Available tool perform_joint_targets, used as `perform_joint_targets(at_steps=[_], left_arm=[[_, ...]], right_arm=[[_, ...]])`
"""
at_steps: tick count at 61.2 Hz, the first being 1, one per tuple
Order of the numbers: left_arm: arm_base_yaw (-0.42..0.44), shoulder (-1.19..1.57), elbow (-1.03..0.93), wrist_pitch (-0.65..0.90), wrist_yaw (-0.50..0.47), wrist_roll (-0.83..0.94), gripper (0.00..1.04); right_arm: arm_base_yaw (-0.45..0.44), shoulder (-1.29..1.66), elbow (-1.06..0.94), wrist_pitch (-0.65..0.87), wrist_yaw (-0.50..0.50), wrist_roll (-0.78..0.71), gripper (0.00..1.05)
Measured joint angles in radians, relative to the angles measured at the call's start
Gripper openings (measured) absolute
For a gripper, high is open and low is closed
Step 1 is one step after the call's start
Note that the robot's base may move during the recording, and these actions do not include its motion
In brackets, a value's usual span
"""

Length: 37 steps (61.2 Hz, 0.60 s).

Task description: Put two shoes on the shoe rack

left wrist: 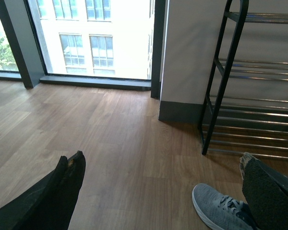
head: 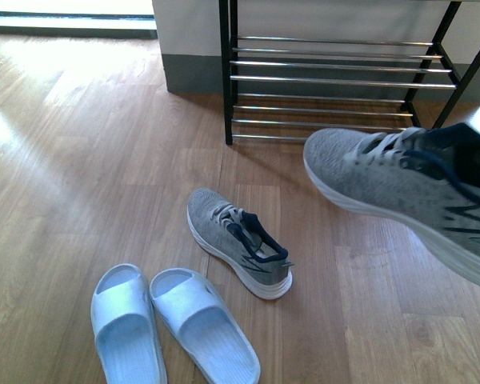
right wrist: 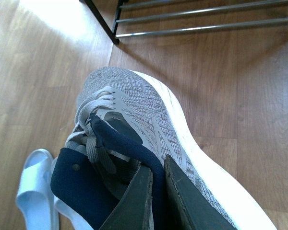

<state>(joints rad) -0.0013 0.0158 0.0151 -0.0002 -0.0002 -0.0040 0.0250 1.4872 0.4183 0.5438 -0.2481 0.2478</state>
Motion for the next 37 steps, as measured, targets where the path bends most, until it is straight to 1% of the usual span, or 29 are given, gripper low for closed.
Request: perform_joint_targets(at_steps=[11, 19, 29, 31, 33, 37], left_arm=[[0.0, 0.0, 0.0, 0.0, 0.0, 0.0, 0.95], [0.0, 0.0, 0.0, 0.0, 0.0, 0.0, 0.95], [0.0, 0.0, 0.0, 0.0, 0.0, 0.0, 0.95], [0.0, 0.0, 0.0, 0.0, 0.0, 0.0, 0.95], [0.0, 0.0, 0.0, 0.0, 0.0, 0.0, 0.95], [0.0, 0.0, 0.0, 0.0, 0.0, 0.0, 0.95]], right_arm=[[-0.121, -0.37, -0.037, -0.196, -0.1, 0.06, 0.05], [-0.24, -0.579, -0.037, -0.318, -0.187, 0.105, 0.05], [-0.395, -0.711, -0.049, -0.381, -0.288, 0.124, 0.05], [-0.438, -0.735, -0.06, -0.386, -0.328, 0.126, 0.05], [-0.462, -0.748, -0.068, -0.388, -0.343, 0.127, 0.05], [-0.471, -0.752, -0.071, -0.389, -0.347, 0.127, 0.05]])
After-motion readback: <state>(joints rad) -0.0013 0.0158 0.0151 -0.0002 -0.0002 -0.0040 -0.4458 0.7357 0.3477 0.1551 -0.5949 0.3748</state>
